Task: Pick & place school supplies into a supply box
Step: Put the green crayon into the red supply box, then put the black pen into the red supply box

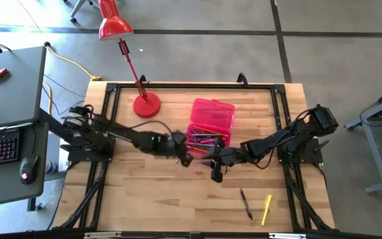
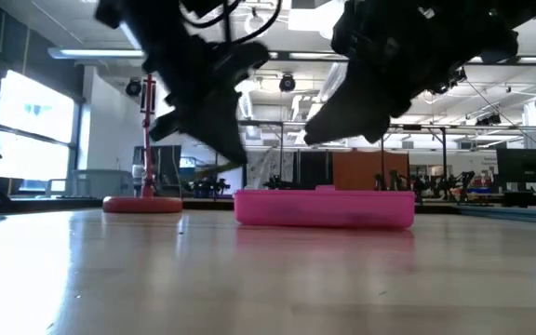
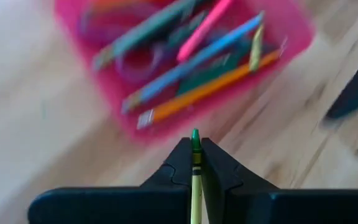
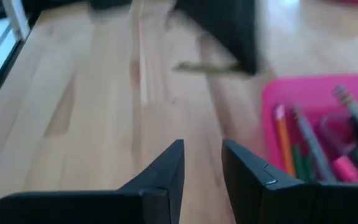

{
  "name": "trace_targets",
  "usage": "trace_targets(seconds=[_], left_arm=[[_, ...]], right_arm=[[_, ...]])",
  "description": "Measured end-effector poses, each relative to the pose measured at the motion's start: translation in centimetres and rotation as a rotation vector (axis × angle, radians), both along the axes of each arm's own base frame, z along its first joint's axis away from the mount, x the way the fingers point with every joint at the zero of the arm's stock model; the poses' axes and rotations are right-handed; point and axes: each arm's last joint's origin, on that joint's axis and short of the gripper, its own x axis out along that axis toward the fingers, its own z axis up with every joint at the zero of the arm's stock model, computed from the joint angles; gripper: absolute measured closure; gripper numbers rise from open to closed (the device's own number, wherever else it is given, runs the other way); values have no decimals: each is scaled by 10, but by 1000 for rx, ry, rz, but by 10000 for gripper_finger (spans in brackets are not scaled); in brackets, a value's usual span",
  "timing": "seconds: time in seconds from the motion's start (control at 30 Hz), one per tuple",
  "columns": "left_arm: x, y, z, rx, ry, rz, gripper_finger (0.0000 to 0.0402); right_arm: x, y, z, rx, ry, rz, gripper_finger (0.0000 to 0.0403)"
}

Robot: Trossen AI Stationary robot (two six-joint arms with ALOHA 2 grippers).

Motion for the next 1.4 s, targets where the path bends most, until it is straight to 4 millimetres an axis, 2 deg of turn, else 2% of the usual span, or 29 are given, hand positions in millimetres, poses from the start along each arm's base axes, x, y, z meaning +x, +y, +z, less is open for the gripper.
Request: trace_targets(seconds=[0.23, 0.33, 0.4, 0.53, 0.67, 0.9, 0.97, 1.13, 1.4], left_arm=[[26, 42, 45, 125, -100, -60, 357], [33, 58, 55, 188, -181, -89, 356], [40, 65, 55, 205, -230, -121, 354], [54, 73, 41, 205, -261, -219, 353], [64, 77, 12, 199, -186, -256, 353], [72, 77, -11, 235, -140, -313, 353], [72, 77, -14, 236, -125, -320, 353], [72, 77, -14, 260, -120, -348, 342], [74, 78, -10, 310, -119, -351, 258]], right_arm=[[-15, 28, -8, 78, 113, 69, 316], [-24, 43, -12, 74, 155, 122, 316], [-29, 53, -13, 69, 169, 155, 316], [-39, 70, -13, 104, 184, 203, 316], [-46, 82, -13, 128, 202, 272, 316], [-49, 89, -11, 71, 168, 330, 316], [-47, 88, -10, 27, 132, 323, 316], [-43, 90, -5, 67, 69, 296, 315], [-57, 104, -8, 176, 148, 293, 315]])
